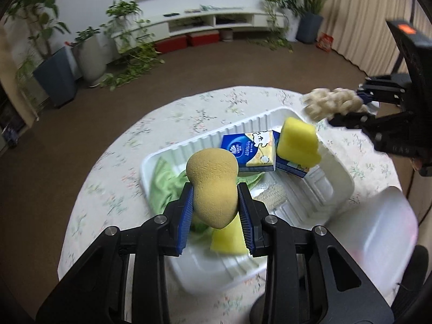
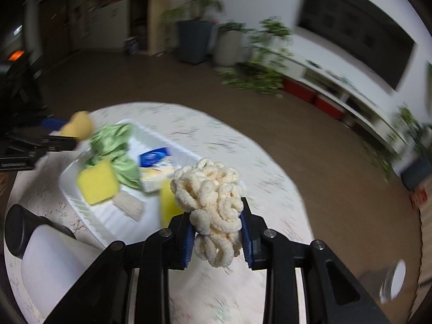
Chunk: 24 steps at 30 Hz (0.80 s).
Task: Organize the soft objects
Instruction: 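Carry the makeup sponge and cream scrubber to the tray and release both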
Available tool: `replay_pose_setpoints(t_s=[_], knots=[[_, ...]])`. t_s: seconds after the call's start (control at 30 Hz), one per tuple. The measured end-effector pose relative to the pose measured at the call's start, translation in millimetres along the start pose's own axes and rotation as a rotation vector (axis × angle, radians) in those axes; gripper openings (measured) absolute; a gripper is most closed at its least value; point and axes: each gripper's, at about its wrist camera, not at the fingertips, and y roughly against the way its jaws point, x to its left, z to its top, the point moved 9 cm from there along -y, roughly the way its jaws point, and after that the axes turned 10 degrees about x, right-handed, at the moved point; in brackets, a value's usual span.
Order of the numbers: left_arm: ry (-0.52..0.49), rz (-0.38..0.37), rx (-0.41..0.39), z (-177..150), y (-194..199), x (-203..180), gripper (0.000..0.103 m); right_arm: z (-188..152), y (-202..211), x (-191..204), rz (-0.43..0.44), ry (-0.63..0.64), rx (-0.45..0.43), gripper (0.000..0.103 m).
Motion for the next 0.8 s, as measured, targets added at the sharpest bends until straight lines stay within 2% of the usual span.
replay_pose_setpoints(t_s=[0.23,0.4,0.5,0.57,0.63,0.7,0.8], knots=[[-0.04,-0.027,0.042,3.3,-32.5,-12.9,0.03,17.0,-36.6,57.3,0.096,0.219,0.065,0.032],[-0.047,-0.029,0.05,-0.4,-40.1,-16.0,0.032,12.4,-50.7,74.0,0.142,0.282,0.095,0.034],[-0.032,-0.028,0.045,1.8,-38.7,-14.2,0.033,11.8,-55.7,81.4,0.142,0.311,0.097,0.036],[-0.023,-0.026,0.038,1.8,-36.6,-13.6,0.04,12.6,-55.7,84.1,0.148,0.317,0.092,0.04],[-0.025,-0.024,0.034,2.5,-36.5,-12.9,0.059,12.9,-55.3,85.2,0.141,0.321,0.089,0.043],[-0.033,-0.02,0.031,2.3,-35.8,-14.4,0.063,13.4,-55.4,83.6,0.132,0.319,0.089,0.052],[-0.029,-0.014,0.022,2.0,-32.9,-14.7,0.072,13.4,-53.6,79.8,0.127,0.31,0.084,0.058]])
